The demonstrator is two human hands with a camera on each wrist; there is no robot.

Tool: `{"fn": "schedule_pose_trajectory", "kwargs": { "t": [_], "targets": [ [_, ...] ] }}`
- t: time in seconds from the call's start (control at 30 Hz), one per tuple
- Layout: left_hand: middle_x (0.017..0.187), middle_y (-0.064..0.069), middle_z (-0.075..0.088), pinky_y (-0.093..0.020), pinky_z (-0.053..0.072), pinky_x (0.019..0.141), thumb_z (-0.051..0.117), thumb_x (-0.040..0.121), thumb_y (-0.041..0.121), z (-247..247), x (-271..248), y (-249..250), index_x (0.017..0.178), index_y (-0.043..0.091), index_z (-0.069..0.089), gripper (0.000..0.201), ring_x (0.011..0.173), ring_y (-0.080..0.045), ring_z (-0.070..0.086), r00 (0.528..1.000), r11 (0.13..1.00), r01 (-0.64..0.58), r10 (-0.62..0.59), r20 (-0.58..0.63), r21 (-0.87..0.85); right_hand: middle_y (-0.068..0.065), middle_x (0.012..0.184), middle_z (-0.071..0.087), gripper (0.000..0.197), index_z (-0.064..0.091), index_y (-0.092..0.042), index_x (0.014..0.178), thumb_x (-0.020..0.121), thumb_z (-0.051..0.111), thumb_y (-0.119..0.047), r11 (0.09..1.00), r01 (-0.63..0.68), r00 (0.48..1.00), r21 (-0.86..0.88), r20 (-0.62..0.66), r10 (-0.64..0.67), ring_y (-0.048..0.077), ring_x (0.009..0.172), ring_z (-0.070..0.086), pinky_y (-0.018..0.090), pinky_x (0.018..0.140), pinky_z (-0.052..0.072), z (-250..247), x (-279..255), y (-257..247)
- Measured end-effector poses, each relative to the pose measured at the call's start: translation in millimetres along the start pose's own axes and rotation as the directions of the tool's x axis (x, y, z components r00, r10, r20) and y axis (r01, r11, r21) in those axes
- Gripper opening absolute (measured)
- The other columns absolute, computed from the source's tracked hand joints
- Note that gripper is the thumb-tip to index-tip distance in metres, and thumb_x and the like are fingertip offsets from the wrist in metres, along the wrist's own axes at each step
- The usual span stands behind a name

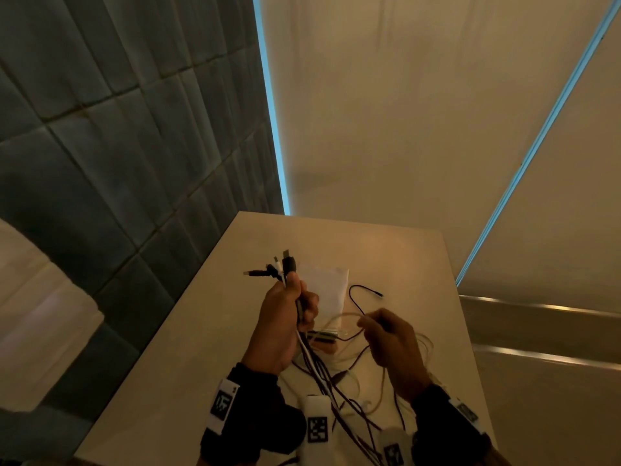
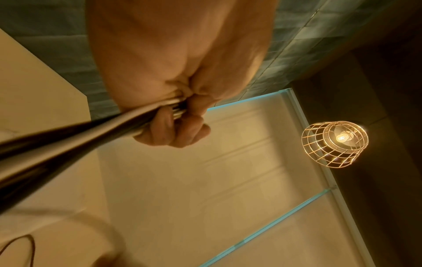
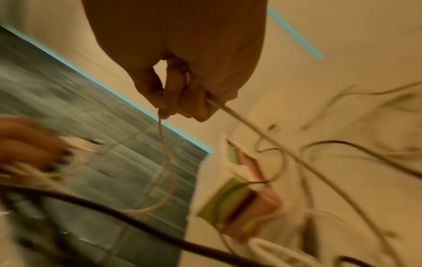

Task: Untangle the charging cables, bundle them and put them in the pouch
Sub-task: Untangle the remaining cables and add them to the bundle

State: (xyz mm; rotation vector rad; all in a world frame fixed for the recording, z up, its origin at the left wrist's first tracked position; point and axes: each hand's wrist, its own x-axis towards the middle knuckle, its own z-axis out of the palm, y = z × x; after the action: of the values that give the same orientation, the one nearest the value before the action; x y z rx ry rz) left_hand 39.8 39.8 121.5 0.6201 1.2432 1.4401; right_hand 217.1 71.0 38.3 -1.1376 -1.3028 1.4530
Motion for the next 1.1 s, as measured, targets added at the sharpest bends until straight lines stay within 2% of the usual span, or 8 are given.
{"fn": "schedule_pose_trajectory", "kwargs": {
  "t": [0.1, 0.17, 0.23, 0.37, 0.53, 0.77, 1.0, 1.1],
  "targets": [
    [0.065, -0.008, 0.064, -0.019, 0.032, 0.037, 0.032, 0.104, 0.031, 8.1, -5.9, -1.3, 0.084, 0.012, 0.046, 0.032, 0.048, -0.014, 0.041, 0.999, 0.998, 0.047, -0.046, -0.012, 0.037, 0.001, 0.053, 0.040, 0.016, 0.057, 0.007, 0.082, 0.092, 0.057, -0.005, 0.979, 0.166, 0.976, 0.115, 0.125, -0.180, 0.013, 0.046, 0.030, 0.021, 0.042, 0.027, 16.4, -7.7, -41.0],
    [0.076, -0.015, 0.061, -0.020, 0.038, 0.041, 0.031, 0.104, 0.034, 13.2, -10.4, 1.9, 0.077, 0.013, 0.061, 0.045, 0.053, -0.018, 0.042, 0.997, 0.996, 0.070, -0.070, 0.017, 0.046, 0.002, 0.053, 0.041, 0.016, 0.056, 0.007, 0.078, 0.090, 0.059, -0.003, 0.972, 0.171, 0.956, 0.161, 0.212, -0.203, 0.012, 0.046, 0.032, 0.021, 0.044, 0.028, 23.1, -14.7, -51.9],
    [0.077, -0.014, 0.059, -0.026, 0.042, 0.050, 0.034, 0.103, 0.036, 15.4, -12.1, 4.5, 0.069, 0.015, 0.068, 0.052, 0.057, -0.019, 0.046, 0.996, 0.997, 0.081, -0.081, 0.043, 0.011, 0.001, 0.053, 0.044, 0.014, 0.058, 0.001, 0.072, 0.083, 0.061, -0.008, 0.976, 0.126, 0.940, 0.175, 0.294, -0.174, 0.011, 0.046, 0.033, 0.019, 0.045, 0.028, 26.2, -21.0, -52.7],
    [0.057, -0.003, 0.050, -0.034, 0.045, 0.061, 0.039, 0.100, 0.033, 15.5, -10.7, 9.6, 0.076, 0.014, 0.049, 0.033, 0.054, -0.017, 0.047, 0.998, 0.980, 0.035, -0.022, 0.066, -0.197, -0.002, 0.051, 0.043, 0.010, 0.064, -0.003, 0.072, 0.075, 0.064, -0.013, 0.990, -0.030, 0.934, 0.139, 0.356, -0.022, 0.008, 0.046, 0.034, 0.018, 0.046, 0.025, 21.8, -24.4, -35.4],
    [0.060, 0.000, 0.043, -0.024, 0.027, 0.047, 0.036, 0.101, 0.033, 11.3, -15.2, 14.8, 0.075, 0.015, 0.045, 0.032, 0.047, -0.011, 0.033, 0.983, 0.954, -0.017, 0.072, 0.171, -0.300, -0.001, 0.055, 0.033, 0.026, 0.063, 0.011, 0.086, 0.086, 0.064, -0.016, 0.987, -0.144, 0.939, 0.075, 0.327, 0.112, 0.008, 0.048, 0.025, 0.025, 0.047, 0.013, 7.2, -17.9, 4.5],
    [0.053, 0.005, 0.032, -0.025, 0.014, 0.045, 0.035, 0.099, 0.034, 0.8, -15.5, 21.1, 0.073, 0.014, 0.042, 0.033, 0.041, -0.006, 0.022, 0.964, 0.930, -0.120, 0.193, 0.182, -0.348, -0.007, 0.052, 0.038, 0.032, 0.061, -0.015, 0.065, 0.096, 0.053, -0.014, 0.961, -0.209, 0.943, -0.183, 0.222, 0.248, 0.005, 0.044, 0.030, 0.018, 0.043, 0.023, -1.7, -15.1, 67.4],
    [0.052, 0.005, 0.031, -0.025, 0.013, 0.044, 0.030, 0.103, 0.031, -12.4, -16.6, 31.1, 0.072, 0.015, 0.041, 0.036, 0.040, -0.006, 0.021, 0.969, 0.937, -0.167, 0.213, 0.122, -0.306, -0.008, 0.045, 0.043, 0.038, 0.057, -0.016, 0.059, 0.096, 0.051, -0.008, 0.901, -0.217, 0.956, -0.375, 0.106, 0.274, 0.007, 0.048, 0.039, 0.023, 0.051, 0.031, -8.1, -9.0, 121.0],
    [0.052, 0.005, 0.034, -0.021, 0.016, 0.041, 0.032, 0.103, 0.030, -15.7, -17.3, 33.0, 0.074, 0.015, 0.042, 0.033, 0.039, -0.006, 0.023, 0.979, 0.957, -0.166, 0.188, 0.074, -0.237, -0.007, 0.049, 0.047, 0.031, 0.061, -0.012, 0.064, 0.094, 0.054, -0.012, 0.887, -0.231, 0.964, -0.400, 0.030, 0.264, -0.001, 0.042, 0.039, 0.016, 0.046, 0.032, -4.4, -4.5, 109.6]
  ]
}}
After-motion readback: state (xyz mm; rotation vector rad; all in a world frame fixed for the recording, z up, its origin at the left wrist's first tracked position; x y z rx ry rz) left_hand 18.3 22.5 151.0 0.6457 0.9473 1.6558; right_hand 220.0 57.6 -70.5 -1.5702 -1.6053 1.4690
